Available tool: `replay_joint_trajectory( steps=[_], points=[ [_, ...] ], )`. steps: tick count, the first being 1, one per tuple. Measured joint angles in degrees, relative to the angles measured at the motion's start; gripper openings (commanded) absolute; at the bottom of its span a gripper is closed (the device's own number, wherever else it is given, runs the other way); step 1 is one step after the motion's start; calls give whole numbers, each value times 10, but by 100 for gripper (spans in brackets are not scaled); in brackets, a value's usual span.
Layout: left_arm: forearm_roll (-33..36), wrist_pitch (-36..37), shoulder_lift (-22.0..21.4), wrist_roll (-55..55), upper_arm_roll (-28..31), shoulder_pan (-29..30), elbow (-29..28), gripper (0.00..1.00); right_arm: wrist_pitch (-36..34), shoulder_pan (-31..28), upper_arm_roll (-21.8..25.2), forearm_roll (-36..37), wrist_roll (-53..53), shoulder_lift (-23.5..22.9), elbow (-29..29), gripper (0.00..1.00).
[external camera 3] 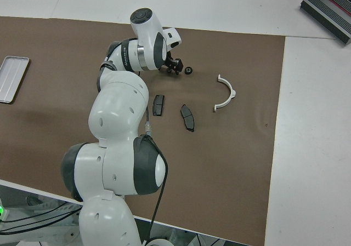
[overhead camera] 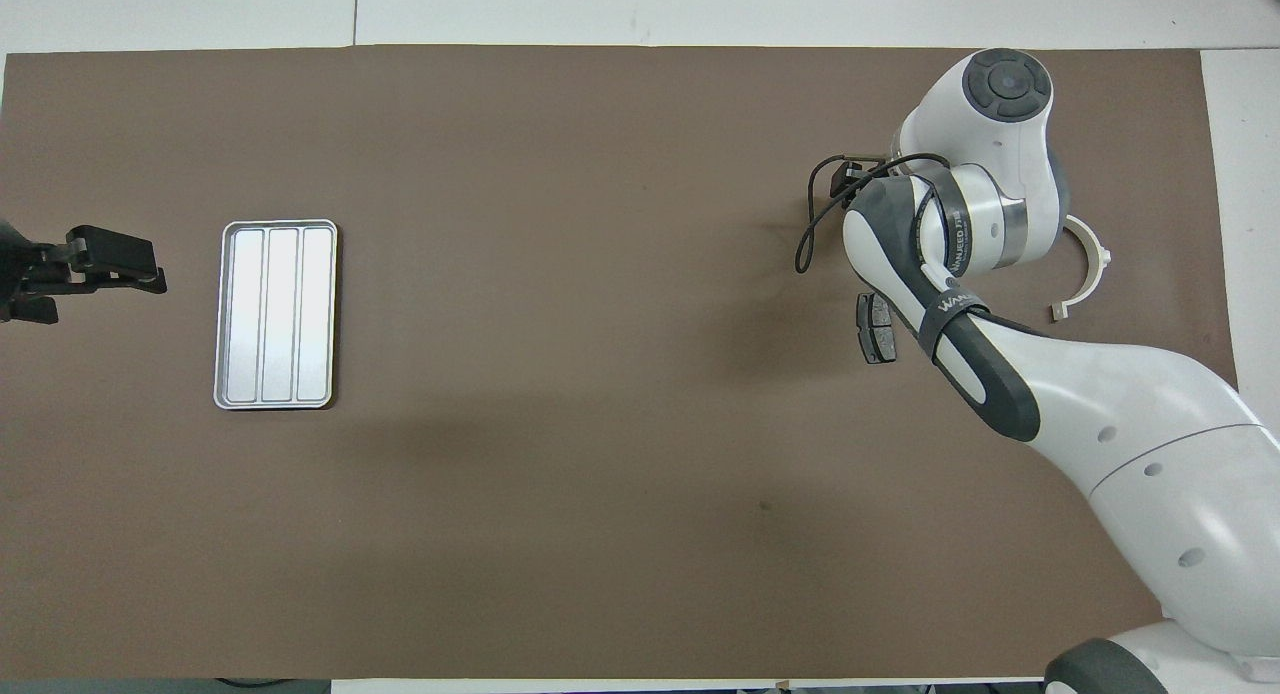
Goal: Pick bearing gear from pile to tray
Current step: 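Reach the right gripper to the small black bearing and grasp it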
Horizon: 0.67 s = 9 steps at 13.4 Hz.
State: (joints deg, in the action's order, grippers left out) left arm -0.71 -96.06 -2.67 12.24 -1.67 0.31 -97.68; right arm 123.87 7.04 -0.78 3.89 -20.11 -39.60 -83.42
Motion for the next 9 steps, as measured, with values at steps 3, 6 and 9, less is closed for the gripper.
replay_joint_trajectory(
  steps=[3,6,9],
  points=[
    [0,0,0,0,0,0,0,100,0,0,0,-1,0,0,1,65],
    [0,0,0,0,0,0,0,100,0,0,0,-2,0,2,2,49],
    [0,0,0,0,0,0,0,100,0,-2,1,-3,0,4,2,30]
  ],
)
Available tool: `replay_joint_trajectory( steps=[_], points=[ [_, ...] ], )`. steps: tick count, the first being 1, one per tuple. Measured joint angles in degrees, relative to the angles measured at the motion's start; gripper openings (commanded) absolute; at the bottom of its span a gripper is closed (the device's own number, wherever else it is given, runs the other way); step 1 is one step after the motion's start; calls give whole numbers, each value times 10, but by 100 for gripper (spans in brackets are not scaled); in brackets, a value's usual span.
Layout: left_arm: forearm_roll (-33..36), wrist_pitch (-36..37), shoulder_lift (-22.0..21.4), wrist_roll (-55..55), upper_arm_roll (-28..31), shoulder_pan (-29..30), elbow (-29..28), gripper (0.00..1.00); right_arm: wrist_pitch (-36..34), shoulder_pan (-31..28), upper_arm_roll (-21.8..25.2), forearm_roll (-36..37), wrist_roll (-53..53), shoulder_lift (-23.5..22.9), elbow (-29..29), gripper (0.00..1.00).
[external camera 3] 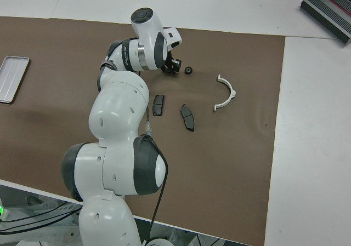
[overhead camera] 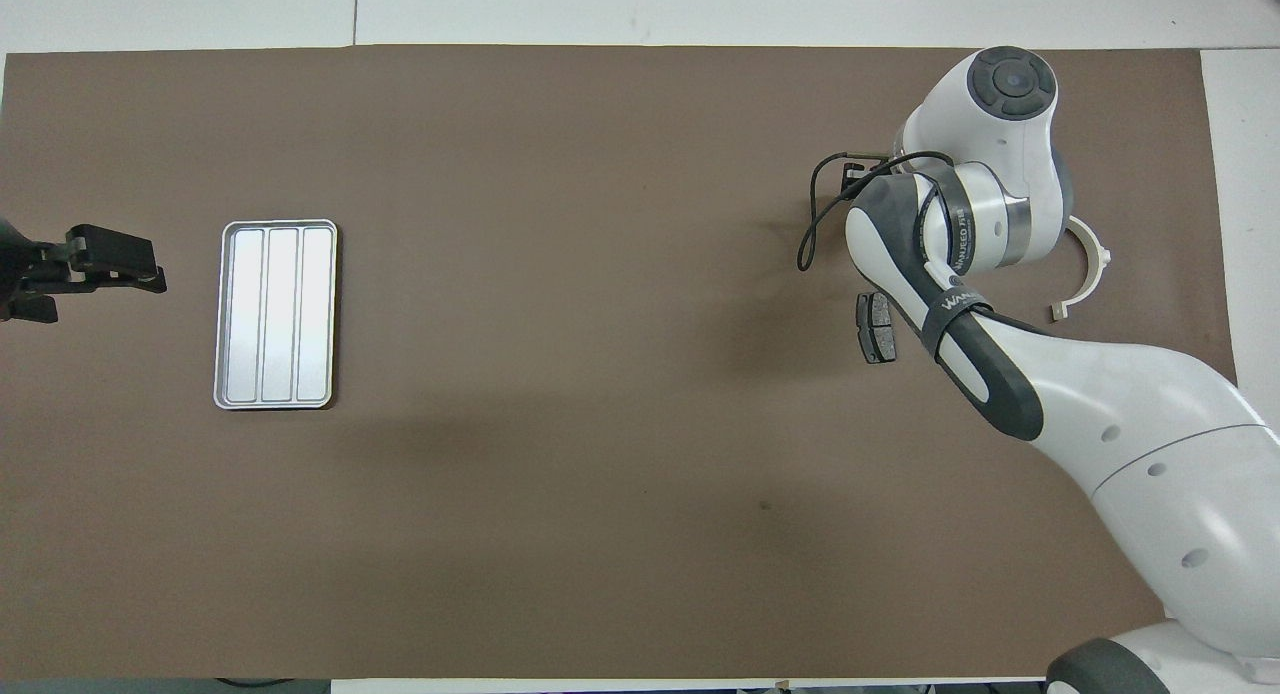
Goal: Pick bearing gear from pile to tray
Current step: 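Reach the right gripper to the small black bearing and grasp it, then carry the black bearing with the right gripper to mid-table and release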
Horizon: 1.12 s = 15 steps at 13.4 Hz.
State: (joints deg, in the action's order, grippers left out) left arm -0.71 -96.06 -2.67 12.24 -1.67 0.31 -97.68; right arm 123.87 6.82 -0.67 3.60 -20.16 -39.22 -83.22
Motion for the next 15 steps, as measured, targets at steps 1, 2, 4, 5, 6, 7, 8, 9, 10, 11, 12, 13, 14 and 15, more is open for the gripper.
replay_joint_trajectory(
  steps=[1,2,4,5,6,7,8,9,10,11,12,13,14,15],
  points=[
    [0,0,0,0,0,0,0,100,0,-1,0,-1,0,0,0,14],
    [0,0,0,0,0,0,0,100,0,-2,0,-1,0,0,0,0],
    [0,0,0,0,0,0,0,100,-3,-3,0,-2,0,3,0,0],
    [0,0,0,0,0,0,0,100,-3,-3,-1,-2,0,3,0,0],
    [0,0,0,0,0,0,0,100,-3,-3,-1,-2,0,3,0,0],
    [0,0,0,0,0,0,0,100,-3,-3,-1,-2,0,3,0,0],
    [0,0,0,0,0,0,0,100,-3,-3,-1,-2,0,3,0,0],
    [0,0,0,0,0,0,0,100,-3,-3,-1,-2,0,3,0,0],
    [0,0,0,0,0,0,0,100,-3,-3,-1,-2,0,3,0,0],
    [0,0,0,0,0,0,0,100,-5,-3,-1,-2,0,3,0,0],
    [0,0,0,0,0,0,0,100,-17,-4,-1,-1,0,3,3,0],
    [0,0,0,0,0,0,0,100,-41,-4,0,0,1,4,9,0],
    [0,0,0,0,0,0,0,100,-70,-4,0,1,5,7,20,0],
    [0,0,0,0,0,0,0,100,-108,-4,0,2,12,16,36,0]
  ],
)
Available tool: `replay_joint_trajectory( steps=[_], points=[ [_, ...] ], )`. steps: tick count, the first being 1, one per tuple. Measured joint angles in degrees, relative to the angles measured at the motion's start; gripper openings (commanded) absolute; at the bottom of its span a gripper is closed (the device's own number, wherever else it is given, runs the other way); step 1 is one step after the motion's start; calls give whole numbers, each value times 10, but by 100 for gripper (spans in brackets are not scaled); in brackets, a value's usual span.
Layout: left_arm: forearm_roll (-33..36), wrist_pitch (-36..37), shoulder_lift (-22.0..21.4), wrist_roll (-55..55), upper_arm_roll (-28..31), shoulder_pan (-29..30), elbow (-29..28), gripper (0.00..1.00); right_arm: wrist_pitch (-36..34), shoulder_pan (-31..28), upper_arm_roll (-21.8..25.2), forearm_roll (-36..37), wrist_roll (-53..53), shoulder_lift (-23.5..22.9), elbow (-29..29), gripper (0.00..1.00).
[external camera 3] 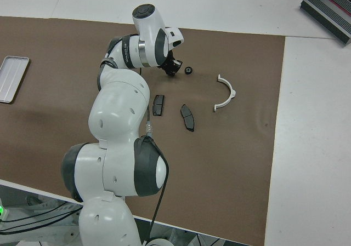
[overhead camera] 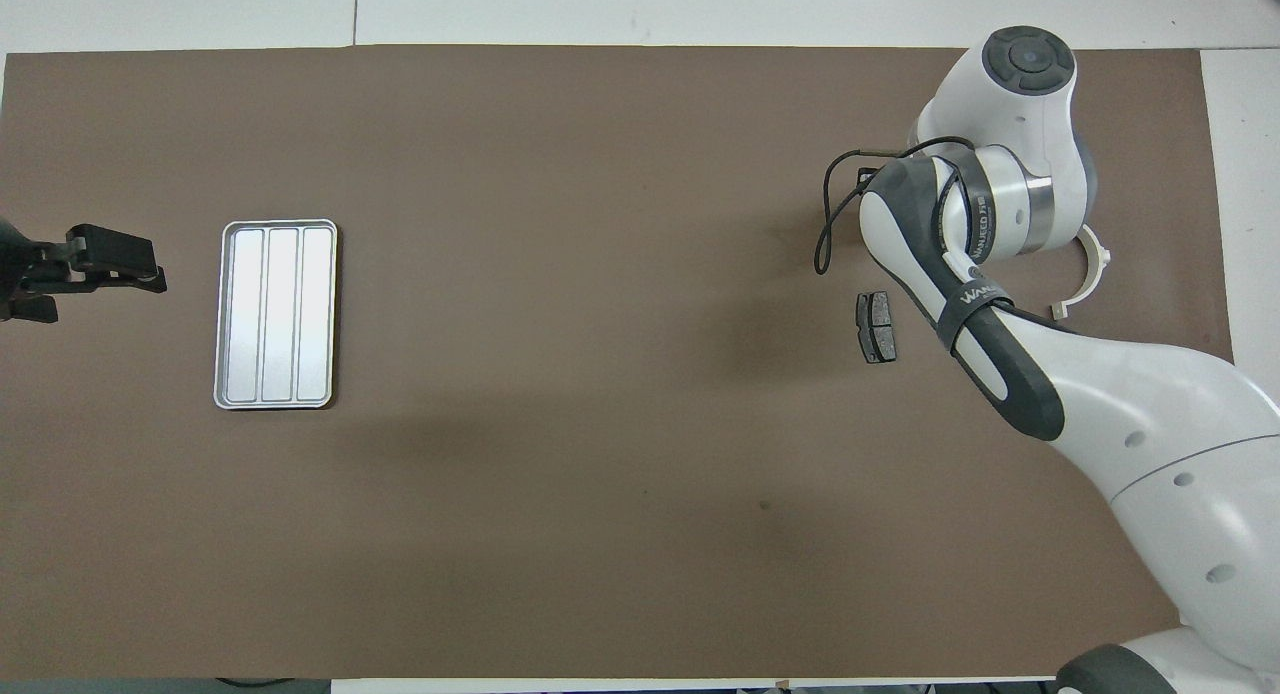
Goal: Pick bearing gear from pile to tray
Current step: 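Carry the black bearing with the right gripper to mid-table and release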
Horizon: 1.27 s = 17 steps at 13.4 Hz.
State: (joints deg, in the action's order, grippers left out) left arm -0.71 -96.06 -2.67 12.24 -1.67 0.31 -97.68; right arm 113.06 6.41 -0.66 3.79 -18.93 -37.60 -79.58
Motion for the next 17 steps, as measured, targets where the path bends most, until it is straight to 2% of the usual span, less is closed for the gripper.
replay_joint_trajectory(
  steps=[3,5,7,9,12,15,17],
  points=[
    [0,0,0,0,0,0,0,100,-140,13,-5,0,14,56,59,0],
    [0,0,0,0,0,0,0,100,-202,56,-8,-4,-1,102,74,0],
    [0,0,0,0,0,0,0,100,-231,124,-10,-24,-99,138,78,0],
    [0,0,0,0,0,0,0,100,-230,188,-10,-49,-229,149,83,0],
    [0,0,0,0,0,0,0,100,-187,256,-10,-61,-383,140,83,0],
    [0,0,0,0,0,0,0,100,-108,299,-10,-61,-472,102,74,0],
    [0,0,0,0,0,0,0,100,-72,322,-9,-53,-518,61,66,0]
  ],
)
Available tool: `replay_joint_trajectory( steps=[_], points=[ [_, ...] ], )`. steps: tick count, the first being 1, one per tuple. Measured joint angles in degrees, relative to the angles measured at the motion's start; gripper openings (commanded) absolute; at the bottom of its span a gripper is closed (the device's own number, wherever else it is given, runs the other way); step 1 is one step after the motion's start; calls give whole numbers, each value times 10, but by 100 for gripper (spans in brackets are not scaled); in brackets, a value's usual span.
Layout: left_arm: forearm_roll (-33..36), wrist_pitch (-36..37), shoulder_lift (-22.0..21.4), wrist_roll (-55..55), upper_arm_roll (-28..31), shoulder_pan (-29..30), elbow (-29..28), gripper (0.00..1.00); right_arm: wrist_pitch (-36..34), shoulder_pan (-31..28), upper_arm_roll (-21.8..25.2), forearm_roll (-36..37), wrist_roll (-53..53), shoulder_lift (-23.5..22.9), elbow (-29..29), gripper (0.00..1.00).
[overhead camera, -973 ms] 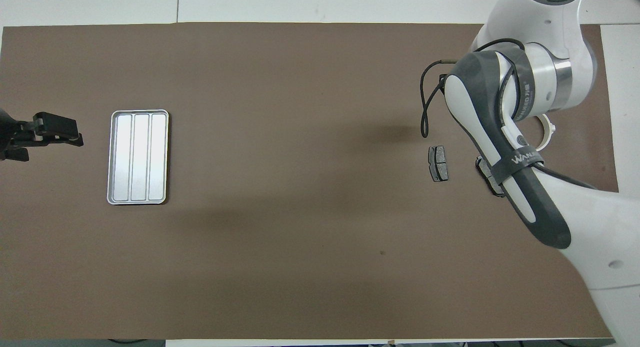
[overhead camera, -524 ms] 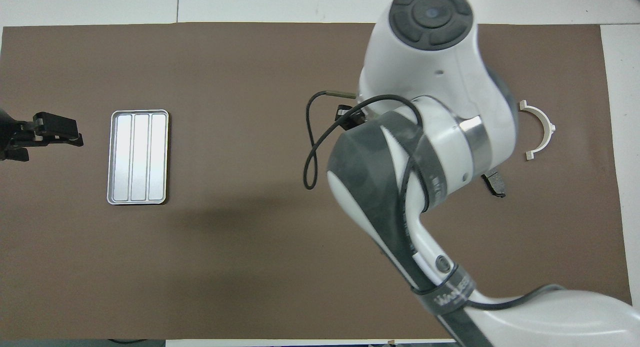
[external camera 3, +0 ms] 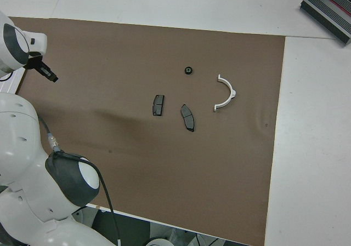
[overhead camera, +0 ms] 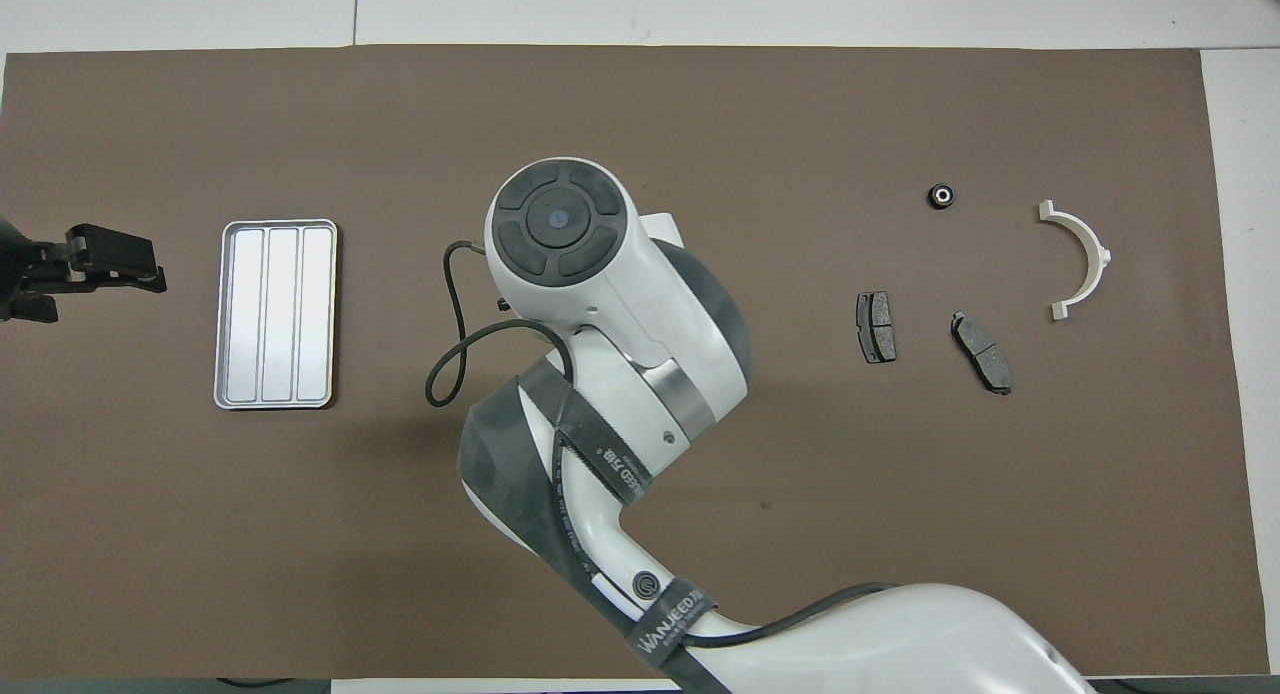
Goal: Pick bearing gear from pile to tray
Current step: 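Carry the black bearing with the right gripper to mid-table and release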
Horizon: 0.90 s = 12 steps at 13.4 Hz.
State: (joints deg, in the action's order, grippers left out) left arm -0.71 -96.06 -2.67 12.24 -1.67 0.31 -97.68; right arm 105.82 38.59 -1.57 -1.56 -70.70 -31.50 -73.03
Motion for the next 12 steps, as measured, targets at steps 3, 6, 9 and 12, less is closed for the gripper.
replay_joint_trajectory(
  steps=[3,6,9,12],
  points=[
    [0,0,0,0,0,0,0,100,82,30,1,29,-67,-76,-4,0],
    [0,0,0,0,0,0,0,100,126,35,2,30,-74,-110,-4,0],
    [0,0,0,0,0,0,0,100,143,35,4,32,-74,-124,-4,0],
    [0,0,0,0,0,0,0,100,156,35,5,38,-74,-125,-4,0]
  ],
)
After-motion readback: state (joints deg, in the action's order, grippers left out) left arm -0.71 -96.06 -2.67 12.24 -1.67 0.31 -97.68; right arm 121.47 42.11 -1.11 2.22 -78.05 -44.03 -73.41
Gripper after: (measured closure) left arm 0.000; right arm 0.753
